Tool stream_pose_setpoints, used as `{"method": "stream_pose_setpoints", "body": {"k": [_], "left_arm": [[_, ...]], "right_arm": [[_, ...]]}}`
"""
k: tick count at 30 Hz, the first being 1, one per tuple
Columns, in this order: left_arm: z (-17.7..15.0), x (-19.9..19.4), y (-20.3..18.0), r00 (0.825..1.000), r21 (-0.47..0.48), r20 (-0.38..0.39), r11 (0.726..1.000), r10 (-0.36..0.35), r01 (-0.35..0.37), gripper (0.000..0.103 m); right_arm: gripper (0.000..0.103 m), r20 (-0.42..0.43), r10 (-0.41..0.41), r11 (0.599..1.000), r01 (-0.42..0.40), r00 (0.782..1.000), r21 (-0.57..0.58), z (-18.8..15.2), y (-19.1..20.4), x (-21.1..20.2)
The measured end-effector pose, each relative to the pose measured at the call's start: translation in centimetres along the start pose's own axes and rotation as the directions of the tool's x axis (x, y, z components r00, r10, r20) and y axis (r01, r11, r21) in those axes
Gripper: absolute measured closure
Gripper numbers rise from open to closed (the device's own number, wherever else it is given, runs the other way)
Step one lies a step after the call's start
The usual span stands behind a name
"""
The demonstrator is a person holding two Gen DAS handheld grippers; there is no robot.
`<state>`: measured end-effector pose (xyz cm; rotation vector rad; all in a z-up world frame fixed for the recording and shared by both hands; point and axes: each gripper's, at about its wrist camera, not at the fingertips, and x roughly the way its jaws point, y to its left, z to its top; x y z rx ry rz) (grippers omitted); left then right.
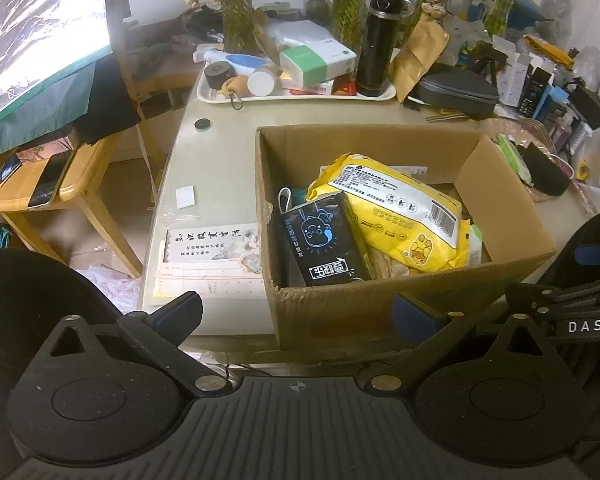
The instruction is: Organize soft objects
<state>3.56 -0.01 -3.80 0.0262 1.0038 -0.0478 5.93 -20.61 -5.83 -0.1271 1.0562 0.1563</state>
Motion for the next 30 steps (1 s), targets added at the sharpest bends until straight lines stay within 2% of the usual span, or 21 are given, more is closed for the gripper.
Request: {"method": "stream_pose_setpoints", "body": {"k": [30], "left_arm": [[0.29,-0.08,0.34,1.0,0.006,0.006,1.0,0.009,-0.009,0.0]], "right_arm": [[0.0,0.004,-0.001,1.0,0.001,1.0,0.006,0.26,0.27,-0.51]]}}
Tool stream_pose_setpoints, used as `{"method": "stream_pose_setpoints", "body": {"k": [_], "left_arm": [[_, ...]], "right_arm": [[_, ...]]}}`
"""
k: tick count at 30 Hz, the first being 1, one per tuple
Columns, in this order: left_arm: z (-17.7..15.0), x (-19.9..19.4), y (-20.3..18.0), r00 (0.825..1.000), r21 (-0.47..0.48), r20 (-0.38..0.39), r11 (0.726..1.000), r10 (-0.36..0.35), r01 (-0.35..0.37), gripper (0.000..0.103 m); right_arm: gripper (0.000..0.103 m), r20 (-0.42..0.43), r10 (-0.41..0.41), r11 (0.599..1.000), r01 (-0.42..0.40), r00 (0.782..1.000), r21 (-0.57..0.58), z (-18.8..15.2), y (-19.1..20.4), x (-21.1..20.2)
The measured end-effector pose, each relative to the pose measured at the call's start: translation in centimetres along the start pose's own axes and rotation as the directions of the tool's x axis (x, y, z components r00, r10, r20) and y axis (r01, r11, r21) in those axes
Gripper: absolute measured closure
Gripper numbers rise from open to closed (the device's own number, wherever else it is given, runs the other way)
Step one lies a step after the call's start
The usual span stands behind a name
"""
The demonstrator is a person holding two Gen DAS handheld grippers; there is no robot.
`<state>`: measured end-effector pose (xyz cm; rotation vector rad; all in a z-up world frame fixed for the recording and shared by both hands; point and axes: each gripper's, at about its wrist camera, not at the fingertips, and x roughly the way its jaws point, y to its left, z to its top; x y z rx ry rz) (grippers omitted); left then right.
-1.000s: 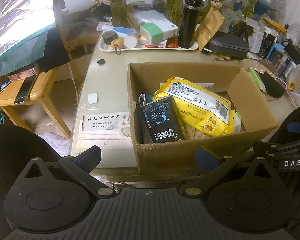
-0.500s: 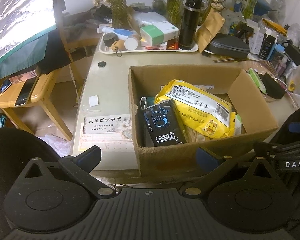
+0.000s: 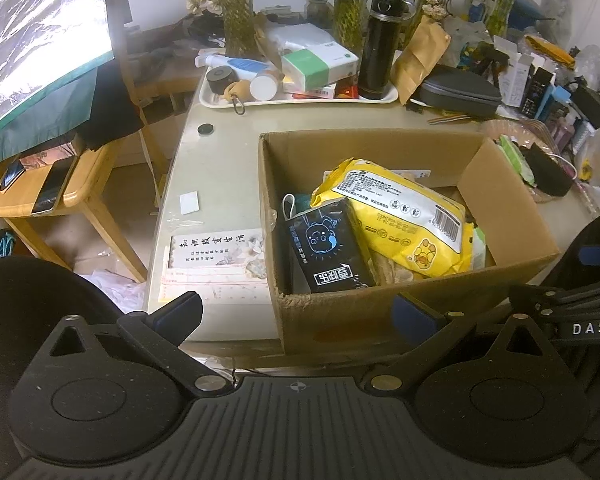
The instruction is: Organize soft objects
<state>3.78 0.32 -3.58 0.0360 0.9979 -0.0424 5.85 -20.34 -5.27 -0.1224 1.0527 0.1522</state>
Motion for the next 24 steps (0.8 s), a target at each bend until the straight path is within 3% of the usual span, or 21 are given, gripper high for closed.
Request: {"method": "stream_pose_setpoints", "body": {"k": [24], "left_arm": [[-0.18,-0.08,-0.16,1.0,-0.004,0.012,1.0,0.002,-0.002,0.0]], "right_arm": [[0.0,0.0,0.0,1.0,0.0,1.0,0.002,-0.13,0.09,0.1]]}}
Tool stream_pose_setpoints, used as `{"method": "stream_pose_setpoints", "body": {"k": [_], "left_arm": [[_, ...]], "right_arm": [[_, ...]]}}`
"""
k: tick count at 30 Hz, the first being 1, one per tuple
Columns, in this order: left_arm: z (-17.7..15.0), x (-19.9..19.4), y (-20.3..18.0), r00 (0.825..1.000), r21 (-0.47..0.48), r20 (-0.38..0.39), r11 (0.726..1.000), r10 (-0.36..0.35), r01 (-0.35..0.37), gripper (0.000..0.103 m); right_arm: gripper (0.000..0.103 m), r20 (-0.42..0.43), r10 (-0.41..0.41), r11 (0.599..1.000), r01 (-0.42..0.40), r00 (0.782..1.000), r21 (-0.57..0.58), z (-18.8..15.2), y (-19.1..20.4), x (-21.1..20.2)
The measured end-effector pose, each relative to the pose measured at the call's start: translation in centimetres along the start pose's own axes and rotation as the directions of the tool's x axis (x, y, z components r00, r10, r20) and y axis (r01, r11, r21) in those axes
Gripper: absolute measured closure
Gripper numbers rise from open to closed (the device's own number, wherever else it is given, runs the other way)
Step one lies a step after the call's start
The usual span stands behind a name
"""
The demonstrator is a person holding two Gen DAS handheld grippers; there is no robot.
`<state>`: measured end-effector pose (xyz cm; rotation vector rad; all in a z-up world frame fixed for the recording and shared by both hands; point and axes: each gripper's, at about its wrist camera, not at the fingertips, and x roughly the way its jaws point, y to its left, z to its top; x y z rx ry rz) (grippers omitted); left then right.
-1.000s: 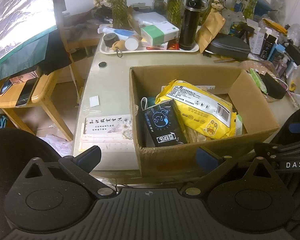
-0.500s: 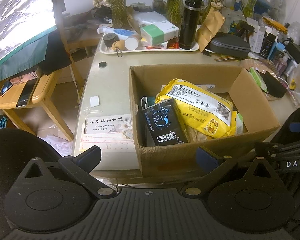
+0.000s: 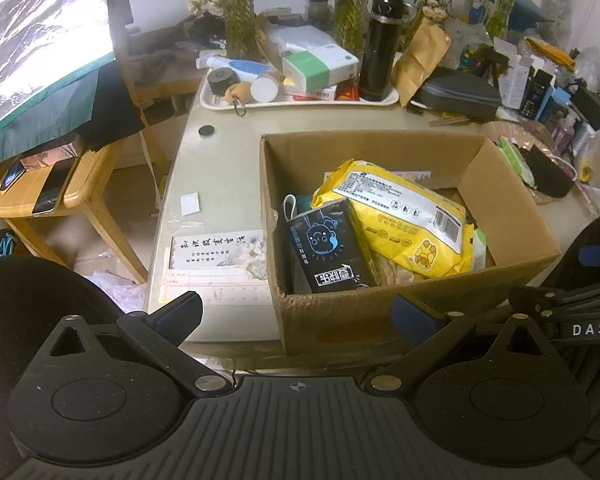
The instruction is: Organize soft objects
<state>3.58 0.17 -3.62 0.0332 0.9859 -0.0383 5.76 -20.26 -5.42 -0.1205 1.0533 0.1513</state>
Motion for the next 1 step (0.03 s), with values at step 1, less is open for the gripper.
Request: {"method": "stream_pose_setpoints", "body": {"k": [1], "left_arm": [[0.02,0.01,-0.01,1.0,0.001,-0.001,1.0,-0.001,0.001,0.0]], "right_arm": [[0.0,0.0,0.001,1.0,-0.001,1.0,0.0,0.0,0.0,0.0]]}}
